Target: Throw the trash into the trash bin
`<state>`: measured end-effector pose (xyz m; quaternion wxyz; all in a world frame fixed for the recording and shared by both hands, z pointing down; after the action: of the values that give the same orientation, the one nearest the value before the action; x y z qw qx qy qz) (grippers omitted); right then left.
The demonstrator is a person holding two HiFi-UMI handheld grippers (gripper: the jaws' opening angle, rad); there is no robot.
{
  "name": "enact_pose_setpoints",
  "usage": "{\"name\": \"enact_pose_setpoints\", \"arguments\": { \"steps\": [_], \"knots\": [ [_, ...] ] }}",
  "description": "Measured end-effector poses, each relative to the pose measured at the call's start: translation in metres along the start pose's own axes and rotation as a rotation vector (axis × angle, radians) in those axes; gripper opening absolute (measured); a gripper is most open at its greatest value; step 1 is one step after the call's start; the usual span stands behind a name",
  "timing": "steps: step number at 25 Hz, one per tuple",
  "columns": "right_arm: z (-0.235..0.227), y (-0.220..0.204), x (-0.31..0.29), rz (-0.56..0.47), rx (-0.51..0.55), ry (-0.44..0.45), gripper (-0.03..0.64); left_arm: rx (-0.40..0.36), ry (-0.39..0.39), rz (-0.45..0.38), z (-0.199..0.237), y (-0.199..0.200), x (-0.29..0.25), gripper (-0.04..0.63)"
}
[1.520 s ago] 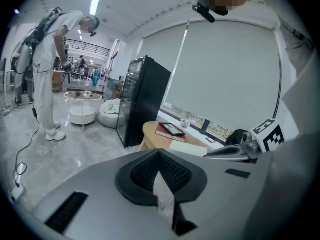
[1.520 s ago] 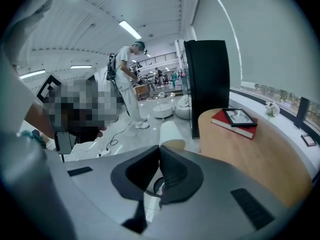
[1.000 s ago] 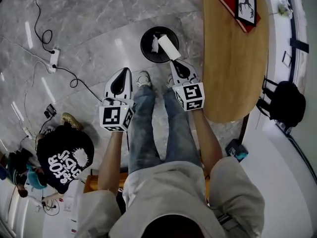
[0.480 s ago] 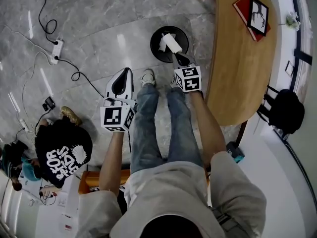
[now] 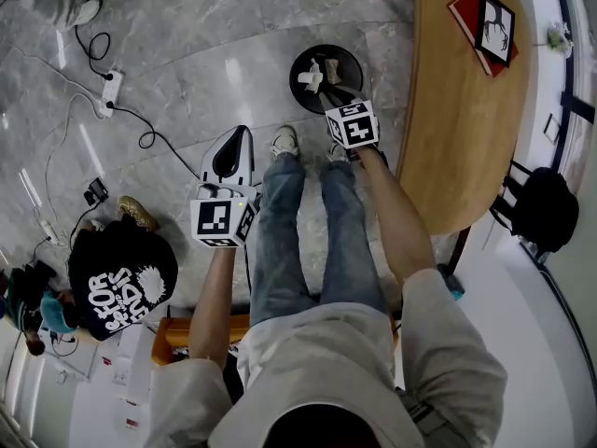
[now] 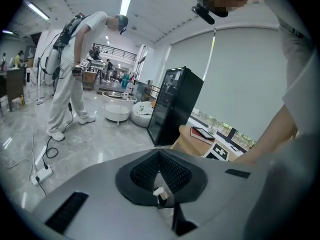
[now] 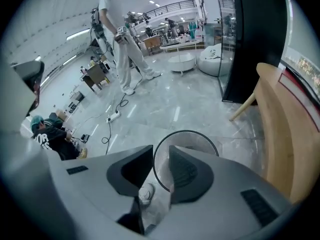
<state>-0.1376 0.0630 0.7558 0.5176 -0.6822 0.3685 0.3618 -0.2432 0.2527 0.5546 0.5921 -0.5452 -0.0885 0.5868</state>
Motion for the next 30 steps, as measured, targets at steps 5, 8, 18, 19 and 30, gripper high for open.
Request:
{"name": "enact_pose_setpoints", "arguments": {
  "steps": [5,8,18,19,30],
  "knots": [
    [0.001,-0.005,0.011,-0.013,0.017,-0.003,0.094,0.003,-0.004,-0.002,-0.001,0.001,-0.001,0.018],
    [0.004,-0.006,0.019,-0.045,0.014,-0.010,0.094,-0.001,-0.011,-0.006,-0.003,0.002,-0.005,0.018],
    [0.019,-0.010,0.078,-0.215,-0.014,-0.047,0.031,-0.029,-0.037,0.002,-0.021,-0.001,-0.010,0.018],
    [0.020,-0.011,0.088,-0.237,-0.019,-0.050,0.029,-0.035,-0.042,0.002,-0.024,-0.001,-0.011,0.018],
    [0.002,-0.053,0.198,-0.371,-0.113,-0.177,0.029,-0.102,-0.102,-0.005,-0.083,0.006,-0.019,0.018]
  ]
}}
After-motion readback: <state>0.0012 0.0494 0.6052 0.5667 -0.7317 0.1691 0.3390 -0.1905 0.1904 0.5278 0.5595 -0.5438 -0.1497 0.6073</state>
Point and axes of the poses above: the fingertips, and each gripper's own axes: x backward along the fingers, z to its left, y out of its top, the point moved 5 cm from there along x, backward along the fingers, and after that the axes turned 8 degrees about x, right-handed, at the moved point
